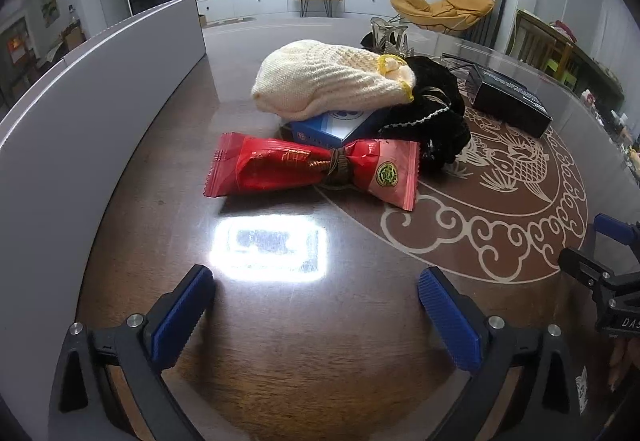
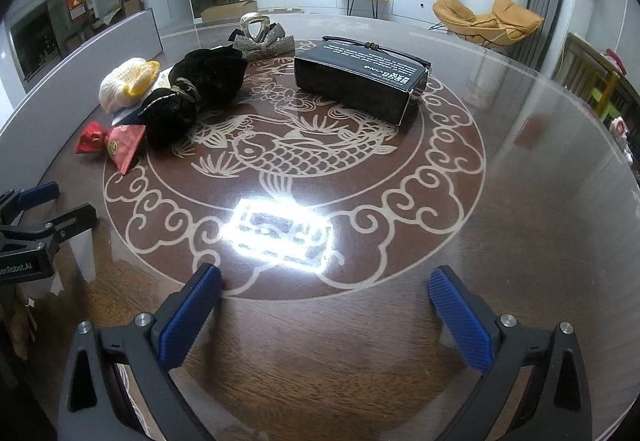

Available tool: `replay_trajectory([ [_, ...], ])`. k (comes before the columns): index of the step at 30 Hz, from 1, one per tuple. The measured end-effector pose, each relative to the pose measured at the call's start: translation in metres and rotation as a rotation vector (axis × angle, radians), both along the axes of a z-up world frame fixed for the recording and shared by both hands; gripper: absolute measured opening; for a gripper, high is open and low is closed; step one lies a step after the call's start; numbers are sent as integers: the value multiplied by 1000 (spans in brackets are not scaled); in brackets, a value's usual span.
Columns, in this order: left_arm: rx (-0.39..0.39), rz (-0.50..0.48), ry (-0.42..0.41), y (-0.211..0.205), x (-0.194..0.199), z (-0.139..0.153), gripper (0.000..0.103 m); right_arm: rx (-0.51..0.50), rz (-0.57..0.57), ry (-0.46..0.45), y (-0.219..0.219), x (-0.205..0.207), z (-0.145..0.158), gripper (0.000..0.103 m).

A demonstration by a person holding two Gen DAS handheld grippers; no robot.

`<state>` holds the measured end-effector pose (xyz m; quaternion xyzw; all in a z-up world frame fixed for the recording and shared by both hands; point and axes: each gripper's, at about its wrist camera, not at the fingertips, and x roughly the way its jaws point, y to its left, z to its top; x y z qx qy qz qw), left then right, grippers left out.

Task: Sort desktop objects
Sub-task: 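Return both tools to the table above the remaining objects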

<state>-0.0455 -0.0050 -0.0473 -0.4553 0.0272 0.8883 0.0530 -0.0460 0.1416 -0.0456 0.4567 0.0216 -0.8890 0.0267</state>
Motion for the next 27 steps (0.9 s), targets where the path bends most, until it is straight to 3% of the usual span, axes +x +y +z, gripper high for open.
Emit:
replay_trajectory([
  [12, -4, 0, 1, 0, -3, -1, 103, 0, 0, 0, 0, 1, 1, 103],
  [15, 0, 43, -17, -3, -8, 0, 103, 0, 0, 1, 0, 1, 1, 103],
  [21, 134, 155, -32, -7, -40, 21, 103, 0, -1, 1, 0, 3, 1, 103],
  [27, 138, 271, -70, -6, -83, 13, 103, 0, -1, 1, 0, 3, 1, 103],
])
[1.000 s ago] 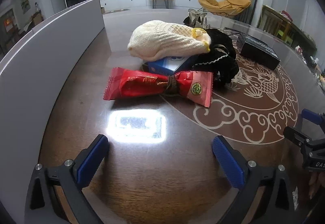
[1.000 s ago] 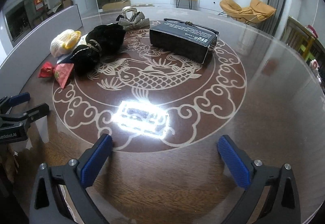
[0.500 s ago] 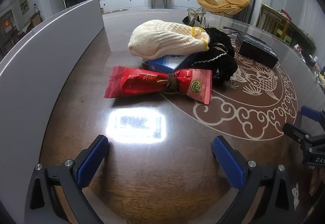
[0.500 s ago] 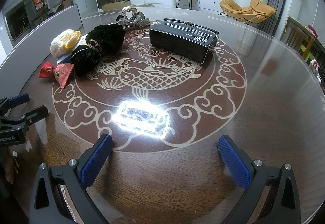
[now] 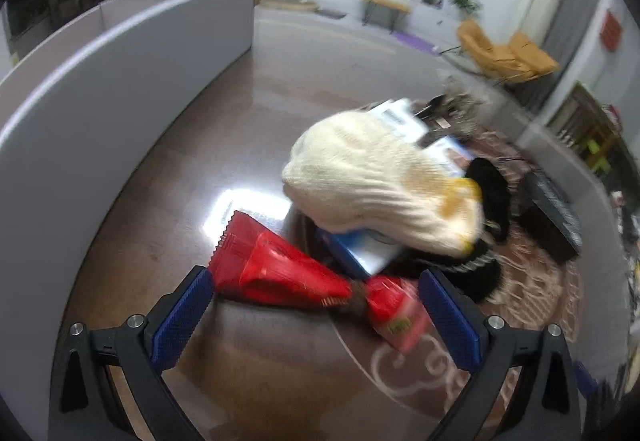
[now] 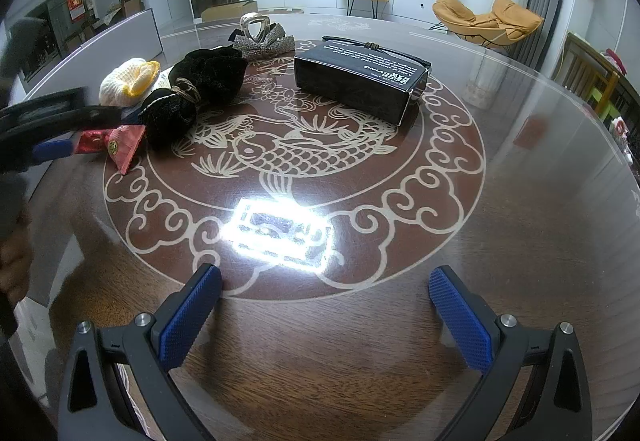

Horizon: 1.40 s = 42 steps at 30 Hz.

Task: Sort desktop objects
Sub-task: 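Return both tools to the table above the remaining objects, then grasp the red candy snack with the left gripper while the right gripper grasps a black pouch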

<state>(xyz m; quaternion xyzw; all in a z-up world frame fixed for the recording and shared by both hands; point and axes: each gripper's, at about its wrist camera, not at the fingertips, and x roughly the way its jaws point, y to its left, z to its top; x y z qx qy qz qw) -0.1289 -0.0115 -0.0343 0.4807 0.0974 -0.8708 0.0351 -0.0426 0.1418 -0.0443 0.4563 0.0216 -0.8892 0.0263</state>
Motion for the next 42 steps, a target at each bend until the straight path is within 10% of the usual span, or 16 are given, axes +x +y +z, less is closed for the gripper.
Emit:
replay_trajectory([
  [18, -57, -74, -27, -22, 13, -10, 102, 0, 0, 0, 0, 2, 1, 103],
  [20, -135, -97, -10, -11, 12, -10, 80, 0, 0, 0, 0, 2, 1, 103],
  [22, -143, -142, 35, -9, 20, -5, 28, 0, 0, 0, 0, 2, 1, 103],
  [24, -124, -163, 35, -14, 26, -4, 21, 0, 0, 0, 0, 1, 1, 103],
  [35, -155, -271, 128, -29, 75, -4, 20, -131, 41, 15, -9, 4, 10, 96],
  [42, -132, -271, 129, -35, 69, -7, 20, -235, 101, 3, -74, -94, 24, 77],
])
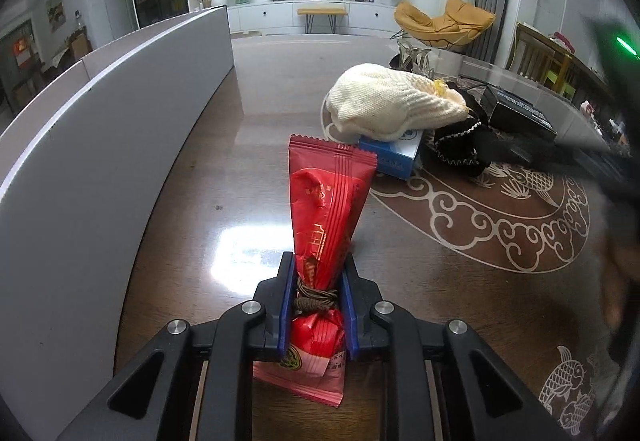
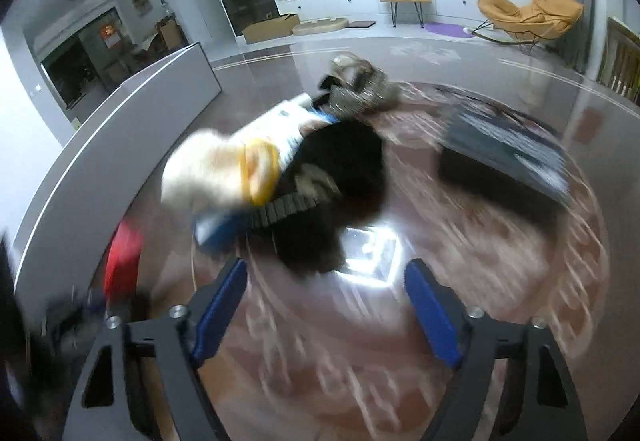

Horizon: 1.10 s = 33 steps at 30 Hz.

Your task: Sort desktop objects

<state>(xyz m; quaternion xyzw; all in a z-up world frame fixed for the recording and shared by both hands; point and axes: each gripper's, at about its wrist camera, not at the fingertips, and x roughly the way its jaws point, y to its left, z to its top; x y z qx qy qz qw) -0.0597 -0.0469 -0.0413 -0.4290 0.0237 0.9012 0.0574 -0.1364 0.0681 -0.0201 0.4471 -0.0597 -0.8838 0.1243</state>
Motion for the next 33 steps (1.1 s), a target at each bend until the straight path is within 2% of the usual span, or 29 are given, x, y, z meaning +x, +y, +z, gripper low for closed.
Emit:
replay_trajectory([
  [2, 11, 0, 0, -1, 5, -1, 21, -4, 24, -5, -13, -26, -6, 70],
  [3, 18, 0, -1, -3, 5, -1, 21, 24, 34, -1, -18, -34, -9, 62],
  [4, 24, 0, -1, -4, 5, -1, 21, 41, 42, -2, -21, -35, -12, 42],
  [5, 28, 0, -1, -4, 5, -1, 21, 54, 54, -15, -21, -38, -16, 39],
  [8, 32, -1, -1, -4, 6, -1, 21, 83, 67, 19, -9, -23, -16, 39],
  [14, 68, -55, -5, 5, 7, 1, 21, 164, 197, 51, 36, 64, -14, 40],
  [16, 42, -63, -3, 12, 6, 1, 22, 216, 201, 72, 52, 89, -15, 45],
  [17, 41, -57, -2, 13, 5, 1, 22, 235, 189, 76, 60, 96, -16, 57],
  [18, 50, -53, -4, 13, 5, 1, 27, 247, 172, 72, 66, 98, -16, 67],
  [19, 58, -51, -4, 13, 4, 1, 40, 249, 161, 68, 68, 97, -16, 87],
  [20, 45, -40, -5, 13, 4, 1, 53, 246, 146, 66, 71, 97, -14, 95],
  [21, 8, -11, -21, 14, 3, -2, 84, 240, 124, 73, 72, 91, -15, 95],
  [22, -16, 11, -36, 14, 1, -4, 91, 238, 116, 71, 70, 96, -14, 95],
  [25, -19, 9, -41, 13, -1, -6, 92, 231, 65, 8, 63, 82, -21, 98],
  [26, -19, 9, -41, 12, -1, -7, 93, 231, 45, 18, 61, 80, -22, 100],
  [28, -19, 11, -54, 12, -3, -9, 103, 241, 35, 17, 59, 78, -24, 103],
  [33, -18, 7, -63, 11, -4, -11, 103, 234, 29, 13, 59, 75, -25, 103],
])
